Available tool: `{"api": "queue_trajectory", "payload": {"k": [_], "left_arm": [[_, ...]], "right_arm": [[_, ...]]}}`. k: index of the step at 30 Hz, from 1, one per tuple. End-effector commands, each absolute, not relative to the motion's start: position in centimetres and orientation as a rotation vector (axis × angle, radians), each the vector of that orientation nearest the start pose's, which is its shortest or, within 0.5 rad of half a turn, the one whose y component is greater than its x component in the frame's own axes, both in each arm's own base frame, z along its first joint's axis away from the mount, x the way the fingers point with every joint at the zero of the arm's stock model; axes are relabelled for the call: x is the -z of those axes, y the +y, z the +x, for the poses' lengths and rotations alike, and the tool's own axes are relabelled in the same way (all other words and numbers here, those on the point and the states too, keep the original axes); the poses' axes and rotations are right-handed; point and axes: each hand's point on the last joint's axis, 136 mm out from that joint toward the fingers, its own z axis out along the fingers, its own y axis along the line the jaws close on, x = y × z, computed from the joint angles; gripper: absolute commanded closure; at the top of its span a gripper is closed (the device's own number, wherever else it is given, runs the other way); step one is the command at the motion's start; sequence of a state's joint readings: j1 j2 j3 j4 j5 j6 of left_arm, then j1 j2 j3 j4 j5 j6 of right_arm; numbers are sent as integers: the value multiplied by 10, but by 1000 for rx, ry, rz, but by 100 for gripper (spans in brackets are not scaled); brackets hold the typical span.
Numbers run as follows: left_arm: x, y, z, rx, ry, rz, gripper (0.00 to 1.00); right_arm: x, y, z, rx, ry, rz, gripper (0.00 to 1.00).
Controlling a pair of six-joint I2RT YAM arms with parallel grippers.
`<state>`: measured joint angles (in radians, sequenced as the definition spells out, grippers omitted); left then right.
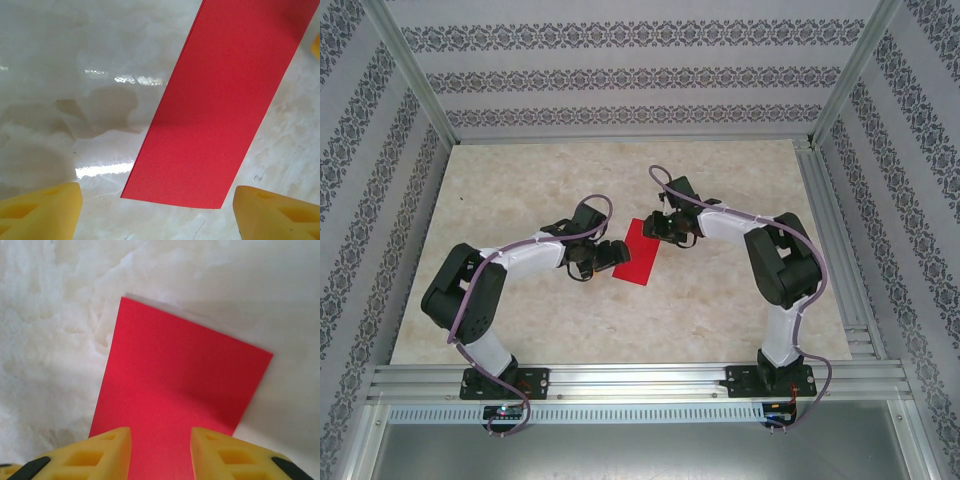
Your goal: Fold a paper plane with a square sheet of paper (pick it up from the middle)
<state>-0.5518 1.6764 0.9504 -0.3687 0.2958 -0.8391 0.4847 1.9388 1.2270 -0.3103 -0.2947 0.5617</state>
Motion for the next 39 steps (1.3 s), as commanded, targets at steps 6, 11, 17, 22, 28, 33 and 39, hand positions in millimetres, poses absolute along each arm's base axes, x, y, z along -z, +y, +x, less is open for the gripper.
{"api": "queue_trajectory", "payload": {"k": [6, 11, 17, 22, 28, 33, 39], "left_arm": [[-46, -251, 295, 864, 2864, -289, 18], [-43, -253, 291, 884, 2879, -282, 16], [-42, -261, 288, 952, 2895, -262, 15], [-42, -266, 289, 993, 2892, -255, 15], [-43, -274, 292, 1051, 2878, -243, 16], [-45, -277, 294, 1069, 2870, -231, 19], [-49, -280, 297, 1088, 2848, -219, 27]], "right_arm": [[-28, 255, 413, -595, 2743, 3, 63], [-14, 244, 412, -543, 2767, 42, 63], [-4, 241, 410, -538, 2787, 64, 61], [2, 241, 407, -570, 2795, 84, 61], [5, 239, 405, -581, 2804, 95, 62], [6, 240, 404, -589, 2805, 94, 61], [6, 241, 403, -599, 2806, 93, 62]]}}
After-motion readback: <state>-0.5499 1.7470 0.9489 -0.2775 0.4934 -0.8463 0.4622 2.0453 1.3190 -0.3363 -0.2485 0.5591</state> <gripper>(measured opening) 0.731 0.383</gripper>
